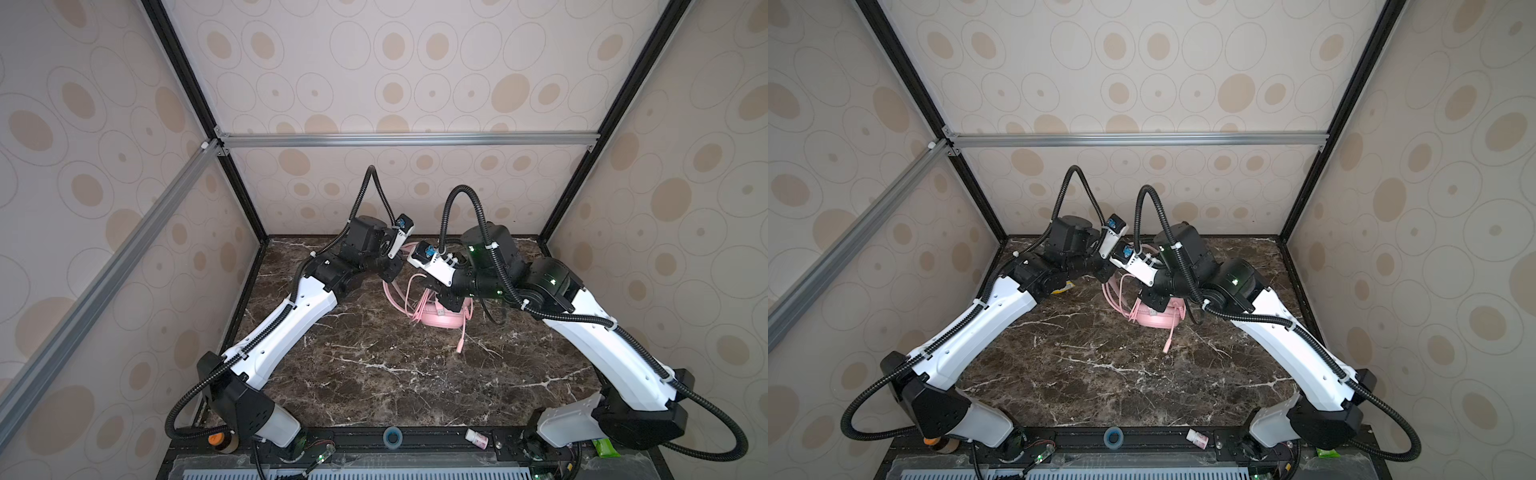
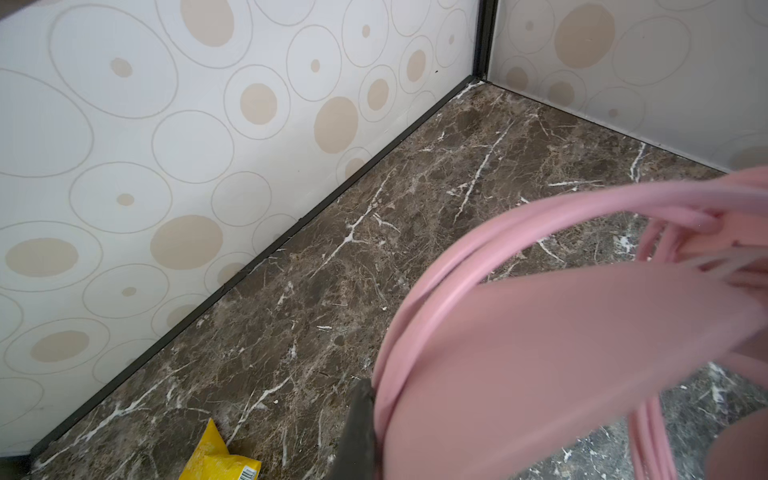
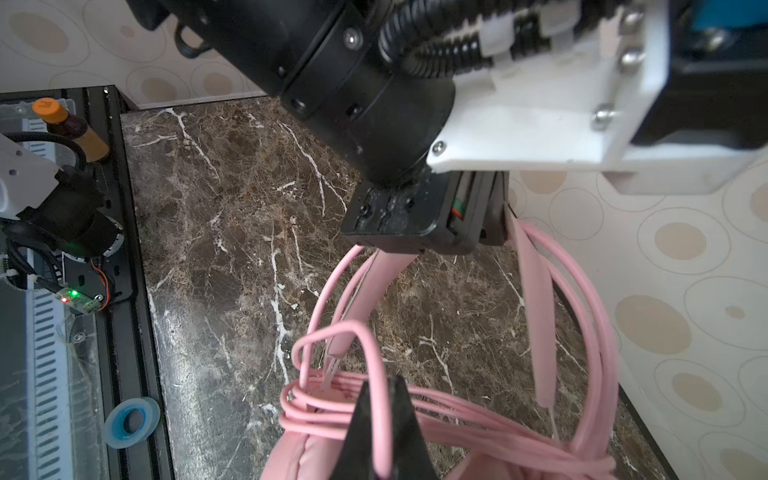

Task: Wrap the headphones

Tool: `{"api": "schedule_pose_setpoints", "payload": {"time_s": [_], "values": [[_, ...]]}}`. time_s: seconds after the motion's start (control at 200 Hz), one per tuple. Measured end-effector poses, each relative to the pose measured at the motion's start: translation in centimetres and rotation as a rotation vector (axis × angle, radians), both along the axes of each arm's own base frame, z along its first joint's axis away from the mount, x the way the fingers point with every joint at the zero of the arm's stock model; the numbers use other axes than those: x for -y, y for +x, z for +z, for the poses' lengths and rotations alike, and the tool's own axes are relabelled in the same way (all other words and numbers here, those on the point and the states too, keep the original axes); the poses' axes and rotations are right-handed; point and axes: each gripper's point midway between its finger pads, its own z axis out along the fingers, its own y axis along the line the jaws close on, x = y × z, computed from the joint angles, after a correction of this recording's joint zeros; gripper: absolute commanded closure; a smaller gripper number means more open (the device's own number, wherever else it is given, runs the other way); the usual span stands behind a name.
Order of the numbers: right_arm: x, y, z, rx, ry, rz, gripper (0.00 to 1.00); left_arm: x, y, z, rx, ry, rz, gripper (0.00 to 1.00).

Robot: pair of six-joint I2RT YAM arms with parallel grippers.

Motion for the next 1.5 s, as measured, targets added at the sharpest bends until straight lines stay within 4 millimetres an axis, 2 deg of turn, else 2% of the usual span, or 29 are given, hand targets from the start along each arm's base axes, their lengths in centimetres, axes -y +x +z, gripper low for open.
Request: {"api": "schedule_pose_setpoints", "payload": {"time_s": [0.595, 0.87, 1.12, 1.501], "values": [[-0.5, -0.8, 2.1, 0.116, 0.029, 0.108, 1.0, 1.8, -1.7, -0.7, -0.068, -0.041, -0.118, 1.0], [-1.1, -0.9, 3.1, 0.158, 0.04, 0.155, 1.0, 2.1, -1.8, -1.3, -0.091, -0.04, -0.131, 1.0], [-2.3, -0.5, 4.1, 0.18, 0.049, 0.194, 1.0, 2.3, -1.8, -1.0, -0.088, -0.044, -0.136, 1.0], [-3.1, -1.1, 5.1, 0.191, 0.079, 0.253, 1.0, 2.3, -1.8, -0.9, -0.089, -0.045, -0.136, 1.0]]}}
